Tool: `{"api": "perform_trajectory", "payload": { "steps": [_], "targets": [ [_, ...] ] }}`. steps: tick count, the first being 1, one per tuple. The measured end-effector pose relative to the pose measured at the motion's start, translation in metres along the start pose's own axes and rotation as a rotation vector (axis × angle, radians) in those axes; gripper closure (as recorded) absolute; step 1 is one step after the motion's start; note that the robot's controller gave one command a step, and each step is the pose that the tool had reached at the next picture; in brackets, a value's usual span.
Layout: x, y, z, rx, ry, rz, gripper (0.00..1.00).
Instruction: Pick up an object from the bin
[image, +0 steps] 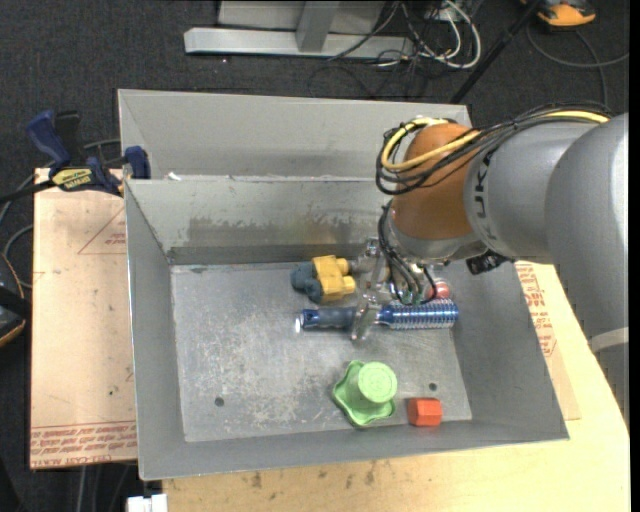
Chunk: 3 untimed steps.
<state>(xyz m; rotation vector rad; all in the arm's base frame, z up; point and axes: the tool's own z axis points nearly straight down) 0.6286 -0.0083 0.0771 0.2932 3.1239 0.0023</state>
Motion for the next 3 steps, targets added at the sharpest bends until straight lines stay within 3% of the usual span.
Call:
{"api": "perform_trajectory", "payload": {
  "steps": [1, 2, 3],
  "targets": [
    [-0.001, 0.0, -0.001, -0.001, -0.002, 0.0, 1.0],
    [0.015, -0.003, -0.122, 0.0, -0.003, -0.278, 1.0],
    [0.029, -0.03, -0.183, 0.001, -0.001, -0.627, 1.0]
  ]
}}
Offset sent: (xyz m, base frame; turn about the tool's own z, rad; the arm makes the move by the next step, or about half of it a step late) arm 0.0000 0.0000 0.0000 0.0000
